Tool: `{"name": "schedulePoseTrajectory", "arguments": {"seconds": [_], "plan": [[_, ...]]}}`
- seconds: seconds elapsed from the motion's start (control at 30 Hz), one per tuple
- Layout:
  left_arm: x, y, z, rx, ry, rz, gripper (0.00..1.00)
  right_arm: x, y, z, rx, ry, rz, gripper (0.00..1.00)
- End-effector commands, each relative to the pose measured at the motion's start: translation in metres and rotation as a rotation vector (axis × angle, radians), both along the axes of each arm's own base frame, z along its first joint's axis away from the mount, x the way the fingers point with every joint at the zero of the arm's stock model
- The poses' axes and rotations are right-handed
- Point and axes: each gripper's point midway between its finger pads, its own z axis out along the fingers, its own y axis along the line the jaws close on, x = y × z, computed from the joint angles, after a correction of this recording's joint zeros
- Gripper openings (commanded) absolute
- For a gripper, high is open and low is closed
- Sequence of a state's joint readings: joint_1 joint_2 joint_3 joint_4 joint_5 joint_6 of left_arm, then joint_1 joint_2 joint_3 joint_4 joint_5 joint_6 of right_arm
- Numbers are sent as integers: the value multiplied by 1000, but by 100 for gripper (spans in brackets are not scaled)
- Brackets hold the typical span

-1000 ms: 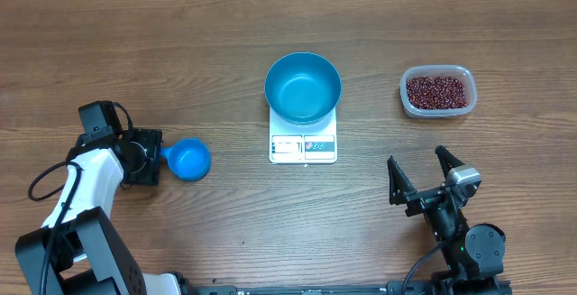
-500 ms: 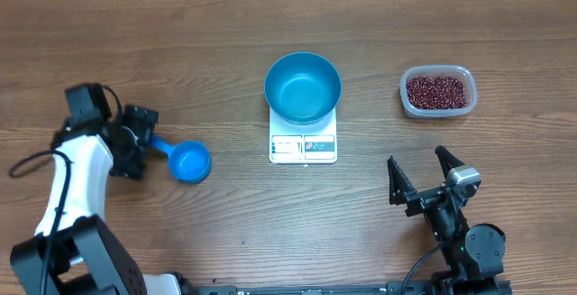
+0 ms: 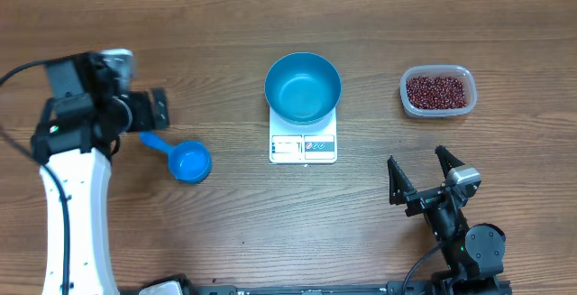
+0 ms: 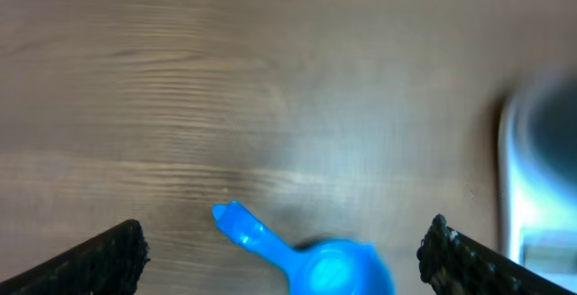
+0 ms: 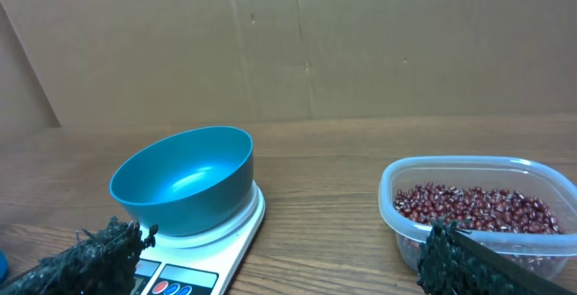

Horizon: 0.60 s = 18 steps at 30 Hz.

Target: Scoop item into bowl and weigh 150g on scale

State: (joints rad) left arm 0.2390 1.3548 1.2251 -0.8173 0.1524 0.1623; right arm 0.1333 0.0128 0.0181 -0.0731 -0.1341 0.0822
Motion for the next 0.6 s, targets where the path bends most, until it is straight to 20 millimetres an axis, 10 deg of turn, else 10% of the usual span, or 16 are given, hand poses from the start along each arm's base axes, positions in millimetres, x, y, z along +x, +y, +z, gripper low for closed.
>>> {"name": "schedulePoseTrajectory", "arguments": {"seconds": [0.0,0.17,0.57], "plan": [[3,-14,-22,192,61,-374,100,-1,2,-2,7,-2,11,100],[9,37,-30,436,153,-256,100,-1,2,-2,7,-2,10,100],[-18,10,-51,543,248,-807,100,-1,2,-2,7,-2,10,100]]}}
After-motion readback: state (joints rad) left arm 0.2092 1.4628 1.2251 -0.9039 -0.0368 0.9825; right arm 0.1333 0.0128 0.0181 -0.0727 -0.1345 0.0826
